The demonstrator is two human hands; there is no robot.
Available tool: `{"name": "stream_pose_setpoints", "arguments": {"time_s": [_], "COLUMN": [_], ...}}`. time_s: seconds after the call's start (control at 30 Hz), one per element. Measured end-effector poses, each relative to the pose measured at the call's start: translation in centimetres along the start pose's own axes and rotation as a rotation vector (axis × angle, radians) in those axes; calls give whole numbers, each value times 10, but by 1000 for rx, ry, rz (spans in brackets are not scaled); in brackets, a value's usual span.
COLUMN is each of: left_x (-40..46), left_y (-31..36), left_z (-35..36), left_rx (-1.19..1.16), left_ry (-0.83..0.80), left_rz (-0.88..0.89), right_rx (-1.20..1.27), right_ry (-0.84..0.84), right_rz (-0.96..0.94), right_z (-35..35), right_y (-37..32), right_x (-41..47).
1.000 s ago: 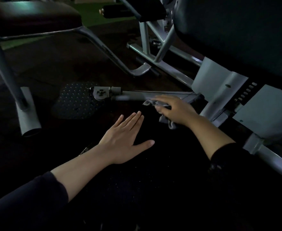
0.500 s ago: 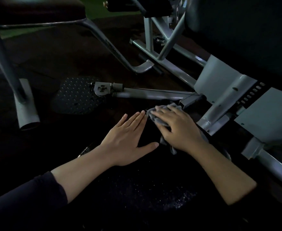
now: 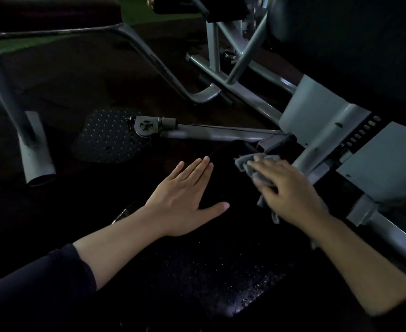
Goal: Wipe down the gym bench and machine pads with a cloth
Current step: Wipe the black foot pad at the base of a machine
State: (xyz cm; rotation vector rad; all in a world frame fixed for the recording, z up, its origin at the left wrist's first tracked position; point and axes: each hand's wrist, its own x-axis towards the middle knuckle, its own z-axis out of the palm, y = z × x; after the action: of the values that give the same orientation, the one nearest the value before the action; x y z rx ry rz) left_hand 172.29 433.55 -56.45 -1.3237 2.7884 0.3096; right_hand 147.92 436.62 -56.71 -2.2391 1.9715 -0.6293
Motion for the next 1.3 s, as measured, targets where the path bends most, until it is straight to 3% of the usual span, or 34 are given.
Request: {"name": "stream_pose_setpoints", "arguments": {"time_s": [0.1, 0.3, 0.4, 0.7, 0.8, 1.0, 1.1, 1.2, 1.3], "left_x": [1, 2, 1, -2, -2, -16, -34, -47, -52], "left_y": [0, -1, -1, 1, 3, 5, 4, -3, -6], "left_z": [1, 3, 1, -2, -5, -14, -15, -10, -5], "left_rx": [4, 9, -1, -6, 1, -2, -27, -19, -11], "left_ry": [-2, 6, 2, -18, -45, -63, -105, -96, -74], "left_rz": [-2, -5, -5, -6, -17, 49, 140, 177, 176], "right_rx": [-85, -80, 43, 217, 130, 9, 68, -48, -74], "right_ry": [-4, -135, -155, -93, 27, 371, 334, 265, 219], "right_rz": [-72, 62, 151, 483, 426, 117, 19, -68, 62], "right_z": [16, 28, 19, -17, -22, -11, -6, 1, 2], "right_y": [-25, -39, -30, 17, 17, -19, -46, -56, -56], "right_x": [-5, 73, 91, 27, -10, -65, -88, -104, -105]}}
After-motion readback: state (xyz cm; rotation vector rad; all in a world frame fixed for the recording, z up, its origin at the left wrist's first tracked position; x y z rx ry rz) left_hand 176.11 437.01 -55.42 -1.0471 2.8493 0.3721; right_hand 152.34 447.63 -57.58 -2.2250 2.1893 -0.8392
